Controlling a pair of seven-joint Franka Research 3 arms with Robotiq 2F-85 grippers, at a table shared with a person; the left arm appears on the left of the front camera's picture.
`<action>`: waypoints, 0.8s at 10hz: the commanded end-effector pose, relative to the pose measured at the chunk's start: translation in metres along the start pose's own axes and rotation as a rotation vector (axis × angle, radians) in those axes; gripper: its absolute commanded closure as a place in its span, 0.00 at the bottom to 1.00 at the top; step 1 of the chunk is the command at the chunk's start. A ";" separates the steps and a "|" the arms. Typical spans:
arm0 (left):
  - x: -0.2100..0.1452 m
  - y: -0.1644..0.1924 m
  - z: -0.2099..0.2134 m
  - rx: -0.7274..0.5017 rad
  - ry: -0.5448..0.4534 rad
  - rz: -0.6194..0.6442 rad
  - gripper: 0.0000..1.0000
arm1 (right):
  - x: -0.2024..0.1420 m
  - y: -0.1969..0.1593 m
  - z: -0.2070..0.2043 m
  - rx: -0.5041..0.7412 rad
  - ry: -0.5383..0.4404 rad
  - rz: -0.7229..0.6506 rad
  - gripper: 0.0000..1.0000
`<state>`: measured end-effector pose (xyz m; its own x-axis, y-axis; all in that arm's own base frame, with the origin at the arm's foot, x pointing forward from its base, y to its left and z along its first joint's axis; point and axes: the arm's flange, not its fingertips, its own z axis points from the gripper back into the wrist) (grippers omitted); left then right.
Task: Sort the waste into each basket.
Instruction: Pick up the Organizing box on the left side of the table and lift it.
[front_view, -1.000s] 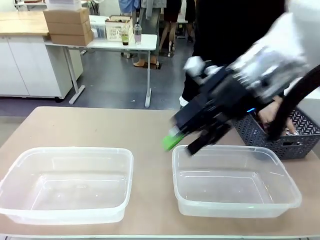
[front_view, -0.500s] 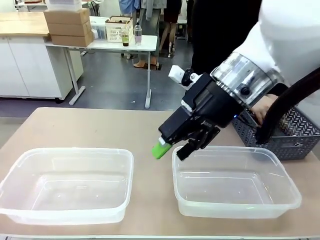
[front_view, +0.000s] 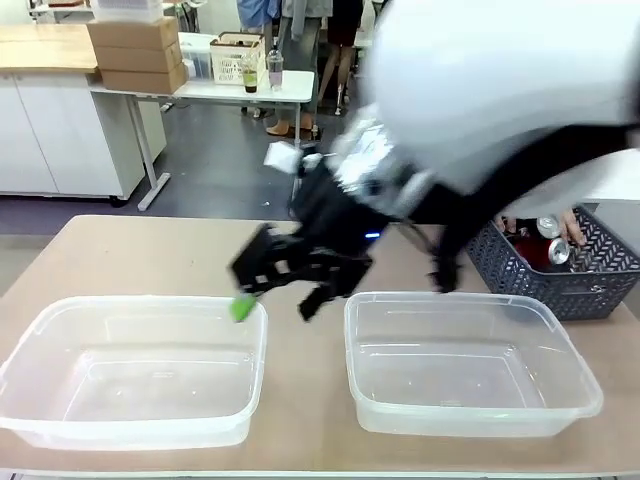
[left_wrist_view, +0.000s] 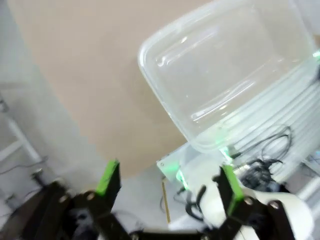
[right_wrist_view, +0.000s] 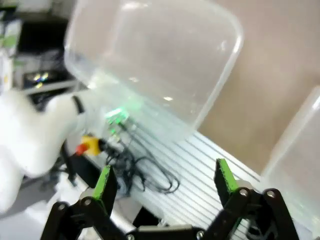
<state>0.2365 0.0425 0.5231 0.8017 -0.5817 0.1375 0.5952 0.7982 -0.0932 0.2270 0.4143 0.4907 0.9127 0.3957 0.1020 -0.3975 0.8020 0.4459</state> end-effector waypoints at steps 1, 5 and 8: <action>-0.007 -0.037 -0.073 0.056 0.092 0.071 0.00 | 0.057 0.043 -0.044 -0.251 0.091 -0.125 0.00; -0.022 -0.074 -0.167 -0.087 0.172 0.176 0.00 | 0.071 0.032 -0.066 -0.489 0.028 -0.156 0.00; 0.048 -0.035 -0.046 -0.054 0.188 0.112 0.00 | 0.043 0.019 -0.073 -0.396 0.036 -0.146 0.00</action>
<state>0.2628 -0.0252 0.4809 0.8777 -0.4705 -0.0904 0.4557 0.8781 -0.1460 0.2563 0.4813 0.4379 0.9613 0.2743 0.0273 -0.2752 0.9606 0.0386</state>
